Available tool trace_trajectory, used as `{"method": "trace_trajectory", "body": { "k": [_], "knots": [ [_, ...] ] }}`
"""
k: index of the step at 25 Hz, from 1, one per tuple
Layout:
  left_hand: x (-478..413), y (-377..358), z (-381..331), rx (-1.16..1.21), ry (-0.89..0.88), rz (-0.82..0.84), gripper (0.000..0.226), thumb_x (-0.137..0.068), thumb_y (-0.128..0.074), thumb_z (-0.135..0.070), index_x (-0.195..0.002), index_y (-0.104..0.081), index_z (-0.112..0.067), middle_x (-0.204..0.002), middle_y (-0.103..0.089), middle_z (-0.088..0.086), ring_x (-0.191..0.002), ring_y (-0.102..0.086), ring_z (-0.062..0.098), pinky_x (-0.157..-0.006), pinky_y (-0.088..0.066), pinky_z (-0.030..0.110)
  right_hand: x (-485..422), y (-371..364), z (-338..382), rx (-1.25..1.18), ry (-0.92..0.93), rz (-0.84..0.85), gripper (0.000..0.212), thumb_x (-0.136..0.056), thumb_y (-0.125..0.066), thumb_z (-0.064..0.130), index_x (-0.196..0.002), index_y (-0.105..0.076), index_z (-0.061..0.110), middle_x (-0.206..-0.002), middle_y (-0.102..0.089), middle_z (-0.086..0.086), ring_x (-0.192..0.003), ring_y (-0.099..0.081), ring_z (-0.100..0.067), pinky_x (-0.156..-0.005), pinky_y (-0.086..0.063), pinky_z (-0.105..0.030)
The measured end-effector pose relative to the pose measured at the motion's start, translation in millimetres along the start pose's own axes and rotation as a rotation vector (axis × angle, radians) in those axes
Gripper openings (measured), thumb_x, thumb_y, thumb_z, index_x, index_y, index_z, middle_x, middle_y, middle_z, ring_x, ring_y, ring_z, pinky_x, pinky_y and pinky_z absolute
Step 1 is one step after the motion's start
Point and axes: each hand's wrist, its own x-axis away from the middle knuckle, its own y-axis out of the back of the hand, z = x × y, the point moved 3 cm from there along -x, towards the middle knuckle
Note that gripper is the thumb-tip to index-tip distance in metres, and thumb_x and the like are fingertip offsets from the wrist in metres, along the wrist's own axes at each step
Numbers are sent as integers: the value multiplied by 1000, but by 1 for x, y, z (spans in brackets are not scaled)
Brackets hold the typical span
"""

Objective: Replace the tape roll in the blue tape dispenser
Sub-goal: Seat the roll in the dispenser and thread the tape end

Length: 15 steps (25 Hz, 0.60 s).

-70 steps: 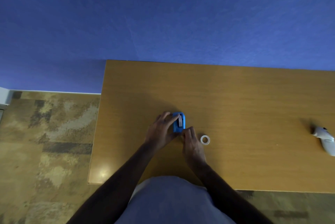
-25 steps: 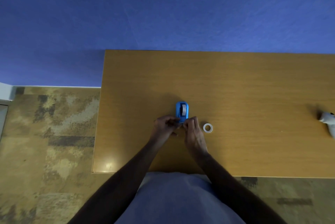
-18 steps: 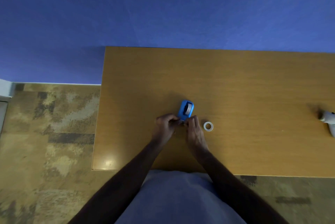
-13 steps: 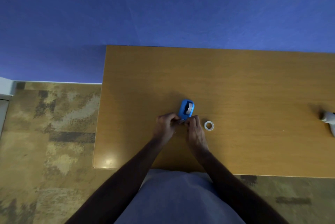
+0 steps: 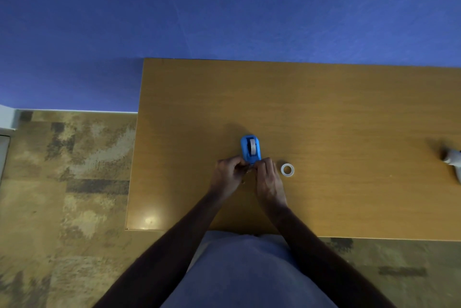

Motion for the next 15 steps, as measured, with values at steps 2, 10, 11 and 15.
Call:
{"method": "trace_trajectory", "body": {
  "k": [2, 10, 11, 15],
  "knots": [
    [0, -1, 1, 18, 39, 6, 17, -92, -83, -16, -77, -75, -16, -57, -64, -25, -59, -67, -8, -61, -45, 3, 1, -1, -1, 16, 5, -11, 18, -96, -64, -17, -107, -67, -4, -101, -65, -21, -84, -64, -33, -71, -62, -46],
    [5, -8, 5, 247, 266, -20, 15, -94, -82, -25, -82, -79, -17, -74, -78, 0, -61, -78, 23, -57, -68, 45, 9, 4, -5, -103, -9, -60, 19, -98, -70, -6, -113, -71, 6, -107, -69, -12, -92, -66, -33, -76, -60, -48],
    [5, -7, 5, 233, 264, -23, 16, -93, -83, -26, -81, -78, -17, -74, -78, 1, -63, -78, 24, -58, -68, 46, 11, 6, -5, -110, -11, -61, 20, -98, -70, -4, -114, -71, 8, -109, -69, -10, -93, -66, -32, -77, -60, -47],
    [5, -5, 1, 158, 182, -47, 19, -92, -83, -29, -78, -74, -21, -69, -75, -5, -55, -72, 8, -54, -62, 31, 20, 11, -12, -71, -51, -67, 24, -88, -74, -5, -108, -76, 9, -107, -72, -8, -89, -68, -31, -75, -59, -46]
  ]
}}
